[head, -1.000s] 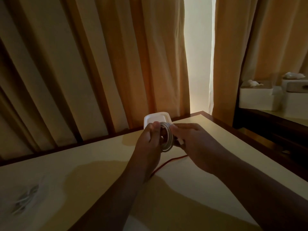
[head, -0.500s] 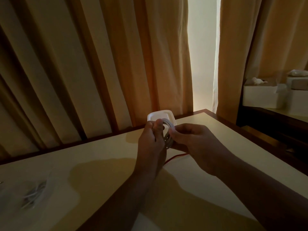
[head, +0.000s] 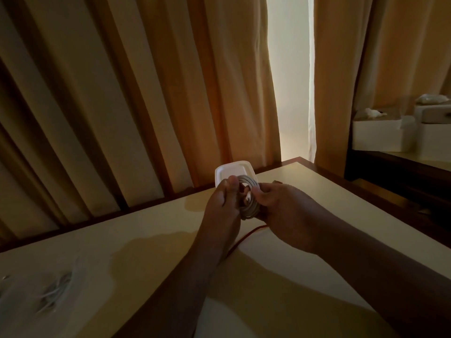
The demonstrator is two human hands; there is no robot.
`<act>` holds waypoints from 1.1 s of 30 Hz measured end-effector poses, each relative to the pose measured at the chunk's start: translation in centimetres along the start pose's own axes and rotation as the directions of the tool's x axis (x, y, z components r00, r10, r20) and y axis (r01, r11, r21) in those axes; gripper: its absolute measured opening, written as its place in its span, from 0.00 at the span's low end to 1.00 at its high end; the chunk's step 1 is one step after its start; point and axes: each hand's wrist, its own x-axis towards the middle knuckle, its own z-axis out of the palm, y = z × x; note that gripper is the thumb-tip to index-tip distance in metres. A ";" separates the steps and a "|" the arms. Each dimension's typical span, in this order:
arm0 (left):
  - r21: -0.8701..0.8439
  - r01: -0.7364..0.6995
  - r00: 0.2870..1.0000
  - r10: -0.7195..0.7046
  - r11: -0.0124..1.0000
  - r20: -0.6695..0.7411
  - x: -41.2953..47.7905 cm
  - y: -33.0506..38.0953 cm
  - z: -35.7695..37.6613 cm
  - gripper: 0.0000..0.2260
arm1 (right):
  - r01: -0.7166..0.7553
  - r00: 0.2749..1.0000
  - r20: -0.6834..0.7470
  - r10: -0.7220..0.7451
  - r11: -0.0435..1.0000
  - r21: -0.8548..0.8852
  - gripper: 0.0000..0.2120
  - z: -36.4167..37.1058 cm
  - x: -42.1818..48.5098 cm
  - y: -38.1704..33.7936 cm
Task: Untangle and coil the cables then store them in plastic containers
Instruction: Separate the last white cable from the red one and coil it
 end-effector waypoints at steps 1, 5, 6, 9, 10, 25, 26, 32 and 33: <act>0.007 -0.010 1.000 0.010 1.000 -0.004 0.0 0.0 0.0 0.16 | 0.024 1.000 0.007 -0.024 1.000 -0.011 0.13 -0.2 0.0 0.0; -0.007 0.006 1.000 -0.006 1.000 -0.006 0.0 0.3 0.0 0.16 | -0.014 0.997 0.075 0.018 0.999 -0.051 0.20 -0.1 0.0 -0.3; -0.023 0.012 1.000 -0.012 1.000 -0.007 0.0 0.3 0.0 0.17 | -0.014 0.997 0.072 0.023 0.993 -0.121 0.19 0.0 0.2 -0.4; -0.049 0.009 1.000 -0.010 0.999 -0.025 0.0 0.4 0.2 0.13 | 0.052 0.998 -0.012 -0.059 0.947 -0.316 0.13 -0.1 0.5 -0.2; -0.056 0.002 1.000 -0.004 0.998 -0.028 0.0 0.4 0.3 0.11 | 0.070 0.995 -0.044 -0.091 0.936 -0.344 0.13 0.1 0.3 -0.2; -0.137 0.109 0.994 -0.108 0.985 0.016 0.0 1.5 0.2 0.09 | 0.023 1.000 0.007 -0.023 0.997 -0.069 0.23 -0.6 0.3 -0.2; -0.142 0.111 0.994 -0.106 0.984 0.039 -0.1 1.4 0.0 0.10 | 0.011 0.999 0.032 -0.011 1.000 -0.024 0.23 -0.7 0.3 -0.2; -0.126 0.113 0.992 -0.104 0.986 0.075 -0.1 1.4 -0.7 0.12 | -0.003 0.999 0.047 0.004 1.000 -0.029 0.20 -0.9 0.4 -0.6; -0.127 0.116 0.991 -0.106 0.985 0.082 0.0 1.4 -0.8 0.12 | 0.009 1.000 0.024 -0.008 0.999 -0.032 0.18 -0.8 0.4 -0.6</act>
